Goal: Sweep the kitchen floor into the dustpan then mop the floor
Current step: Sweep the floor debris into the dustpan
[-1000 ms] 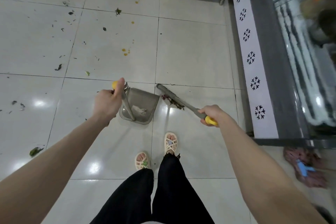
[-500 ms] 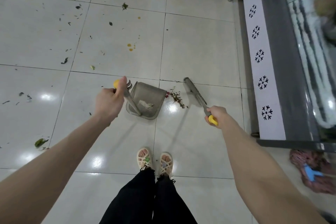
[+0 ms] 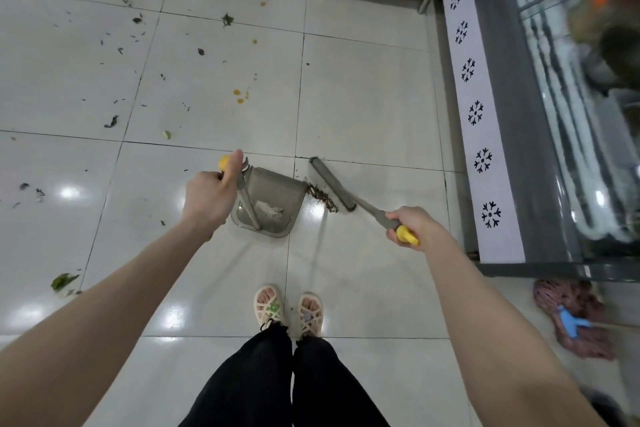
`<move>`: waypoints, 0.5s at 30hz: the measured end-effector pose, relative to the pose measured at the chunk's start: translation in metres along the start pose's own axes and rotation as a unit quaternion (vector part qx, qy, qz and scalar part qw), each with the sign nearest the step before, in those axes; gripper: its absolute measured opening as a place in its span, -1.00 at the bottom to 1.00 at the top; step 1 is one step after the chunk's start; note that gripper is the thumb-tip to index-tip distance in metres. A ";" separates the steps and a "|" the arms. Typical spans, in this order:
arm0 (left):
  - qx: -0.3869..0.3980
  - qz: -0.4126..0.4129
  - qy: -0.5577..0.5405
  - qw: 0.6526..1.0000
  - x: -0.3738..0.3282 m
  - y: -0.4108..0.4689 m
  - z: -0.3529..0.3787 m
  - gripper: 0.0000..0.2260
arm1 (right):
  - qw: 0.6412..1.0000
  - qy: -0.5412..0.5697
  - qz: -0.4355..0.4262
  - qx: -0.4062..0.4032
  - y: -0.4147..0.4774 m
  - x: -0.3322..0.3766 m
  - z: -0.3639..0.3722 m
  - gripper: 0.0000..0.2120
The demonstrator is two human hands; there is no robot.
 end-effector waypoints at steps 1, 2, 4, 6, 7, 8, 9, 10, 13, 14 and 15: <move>0.000 -0.003 -0.005 1.000 0.000 0.000 -0.001 -0.38 | 1.000 0.002 -0.008 -0.006 -0.001 0.004 0.001 -0.92; 0.001 -0.005 -0.012 1.000 0.001 0.000 -0.001 -0.37 | 1.000 0.003 -0.018 -0.013 -0.001 0.009 0.002 -0.91; -0.003 -0.013 -0.024 1.000 0.000 -0.002 -0.003 -0.35 | 0.999 0.004 -0.034 -0.019 0.003 0.022 0.006 -0.87; -0.008 -0.018 -0.036 0.999 -0.001 -0.001 -0.005 -0.30 | 0.999 0.015 -0.046 -0.017 0.009 0.035 0.010 -0.92; -0.010 -0.019 -0.040 0.999 -0.001 0.000 -0.006 -0.29 | 0.998 0.019 -0.049 -0.016 0.012 0.041 0.012 -0.98; -0.012 -0.021 -0.039 0.999 -0.003 0.001 -0.007 -0.30 | 0.998 0.016 -0.052 -0.016 0.018 0.046 0.013 -0.97; -0.014 -0.023 -0.039 0.999 -0.003 0.003 -0.006 -0.31 | 0.998 0.011 -0.052 -0.014 0.023 0.051 0.014 -0.96; -0.014 -0.027 -0.038 0.999 -0.005 0.004 -0.005 -0.33 | 0.998 0.006 -0.057 -0.015 0.029 0.056 0.015 -0.97; -0.024 -0.036 -0.050 0.998 -0.013 0.007 0.006 -0.33 | 0.998 -0.023 -0.057 -0.013 0.049 0.076 0.015 -0.93; -0.030 -0.036 -0.051 0.998 -0.017 0.008 0.009 -0.33 | 0.998 -0.035 -0.058 -0.016 0.056 0.083 0.014 -0.91; -0.039 -0.044 -0.058 0.997 -0.022 0.009 0.016 -0.33 | 0.997 -0.055 -0.058 -0.013 0.064 0.093 0.011 -0.91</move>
Point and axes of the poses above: each hand's wrist, its own y-axis towards the middle knuckle, its own z-axis out of the palm, x = y × z, the point moved 3 cm from there along y, towards the middle knuckle
